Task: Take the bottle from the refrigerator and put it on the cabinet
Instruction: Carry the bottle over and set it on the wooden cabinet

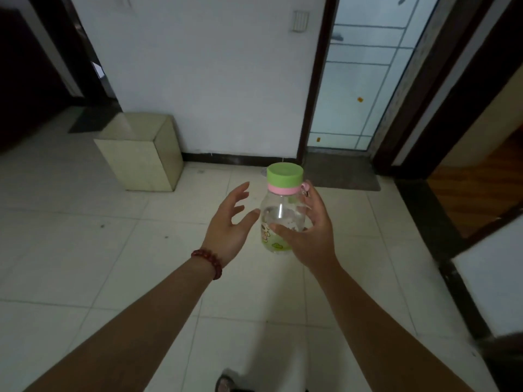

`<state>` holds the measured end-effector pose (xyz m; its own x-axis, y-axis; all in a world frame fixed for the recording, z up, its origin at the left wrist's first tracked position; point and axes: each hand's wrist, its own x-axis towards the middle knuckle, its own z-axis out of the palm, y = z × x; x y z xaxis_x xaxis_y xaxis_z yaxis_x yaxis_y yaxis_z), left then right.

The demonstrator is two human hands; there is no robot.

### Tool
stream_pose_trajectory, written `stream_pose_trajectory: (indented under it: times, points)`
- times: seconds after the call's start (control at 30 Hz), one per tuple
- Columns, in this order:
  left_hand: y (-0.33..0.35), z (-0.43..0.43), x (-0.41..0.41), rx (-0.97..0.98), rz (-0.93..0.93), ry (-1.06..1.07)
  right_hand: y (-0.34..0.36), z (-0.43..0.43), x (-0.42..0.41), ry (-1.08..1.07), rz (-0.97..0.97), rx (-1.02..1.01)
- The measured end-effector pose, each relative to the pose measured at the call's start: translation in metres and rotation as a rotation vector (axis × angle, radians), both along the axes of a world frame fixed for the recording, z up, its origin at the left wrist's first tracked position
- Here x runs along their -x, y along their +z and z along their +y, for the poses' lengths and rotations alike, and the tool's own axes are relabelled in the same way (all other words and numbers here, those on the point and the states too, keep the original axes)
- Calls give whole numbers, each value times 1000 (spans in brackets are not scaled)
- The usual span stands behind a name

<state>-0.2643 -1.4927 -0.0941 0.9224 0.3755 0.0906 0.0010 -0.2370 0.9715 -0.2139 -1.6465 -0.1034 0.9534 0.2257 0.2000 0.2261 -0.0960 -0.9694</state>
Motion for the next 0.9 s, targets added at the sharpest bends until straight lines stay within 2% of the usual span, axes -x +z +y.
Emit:
stream_pose_trajectory:
  times: [0.37,0.73,0.9]
  points:
    - [3,152,-97,5,-18,102,2,165,-113,111,-25,-10]
    - [11,305,-281,-19,-46,178,4,323,-302,197,31,-33]
    - [14,370,-339,6,-24,243,5,396,-371,269,-6,-1]
